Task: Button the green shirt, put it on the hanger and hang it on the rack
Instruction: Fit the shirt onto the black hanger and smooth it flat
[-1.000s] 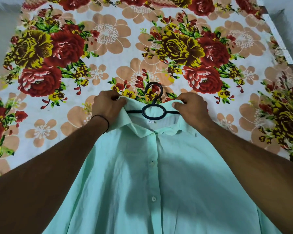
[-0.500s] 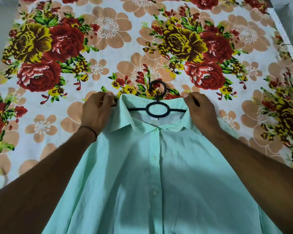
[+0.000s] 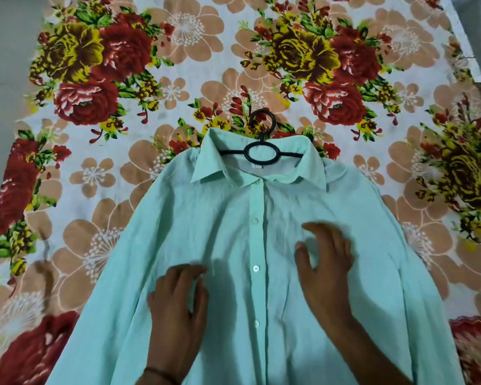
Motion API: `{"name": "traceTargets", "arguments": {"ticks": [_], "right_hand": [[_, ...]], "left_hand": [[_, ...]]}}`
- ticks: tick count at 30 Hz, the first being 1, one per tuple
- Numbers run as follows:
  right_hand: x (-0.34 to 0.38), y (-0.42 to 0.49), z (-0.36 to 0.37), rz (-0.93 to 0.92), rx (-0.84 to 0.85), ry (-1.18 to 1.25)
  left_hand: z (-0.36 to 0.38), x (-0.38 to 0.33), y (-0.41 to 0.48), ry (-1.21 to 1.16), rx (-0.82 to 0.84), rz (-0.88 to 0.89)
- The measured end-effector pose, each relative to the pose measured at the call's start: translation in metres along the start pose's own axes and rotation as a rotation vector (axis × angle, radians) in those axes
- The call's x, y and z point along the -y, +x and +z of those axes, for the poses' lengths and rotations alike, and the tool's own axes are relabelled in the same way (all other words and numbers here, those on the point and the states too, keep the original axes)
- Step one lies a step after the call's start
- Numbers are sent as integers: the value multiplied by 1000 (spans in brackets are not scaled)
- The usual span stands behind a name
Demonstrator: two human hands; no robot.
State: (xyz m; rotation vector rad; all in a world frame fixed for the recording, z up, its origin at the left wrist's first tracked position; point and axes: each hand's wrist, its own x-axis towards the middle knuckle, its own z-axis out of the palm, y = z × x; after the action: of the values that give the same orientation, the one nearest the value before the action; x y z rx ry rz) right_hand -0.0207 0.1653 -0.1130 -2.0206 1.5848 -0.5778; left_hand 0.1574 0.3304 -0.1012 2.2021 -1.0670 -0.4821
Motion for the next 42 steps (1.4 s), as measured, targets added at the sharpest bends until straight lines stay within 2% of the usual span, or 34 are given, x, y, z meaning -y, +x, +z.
{"name": "traceTargets", "arguments": {"ticks": [5,10,14,19,23,30,32,33,34,37,40,42], "right_hand": [[-11,-114,-5,17,113,59],[-30,-200,-19,-40,171,-28],[-43,-242,-30,-102,148,-115],[-56,-278,-40,-58,128,-137],[-52,-328,-52,7,183,-140],[-46,-386,-67,79,255,-264],[-52,-397,-67,77,266,-255],[-55,-403,-68,101,272,-200],[-56,-406,-70,161,274,-103],[-59,-410,-78,505,180,275],[-72,-400,-78,831,-56,643],[-80,-389,-79,929,-138,849]], "left_hand": [[7,21,-81,-48,129,1],[5,36,-149,-57,185,-3],[-1,45,-190,-66,249,-41],[-5,47,-227,28,228,-18],[-21,50,-280,138,259,-12],[-30,58,-344,119,371,-155],[-27,63,-356,42,373,-188],[-25,62,-364,-31,352,-249],[-22,60,-367,-140,335,-385],[-14,55,-364,-563,194,-809],[-14,47,-345,-922,111,-946],[-15,48,-333,-1087,29,-1054]]}}
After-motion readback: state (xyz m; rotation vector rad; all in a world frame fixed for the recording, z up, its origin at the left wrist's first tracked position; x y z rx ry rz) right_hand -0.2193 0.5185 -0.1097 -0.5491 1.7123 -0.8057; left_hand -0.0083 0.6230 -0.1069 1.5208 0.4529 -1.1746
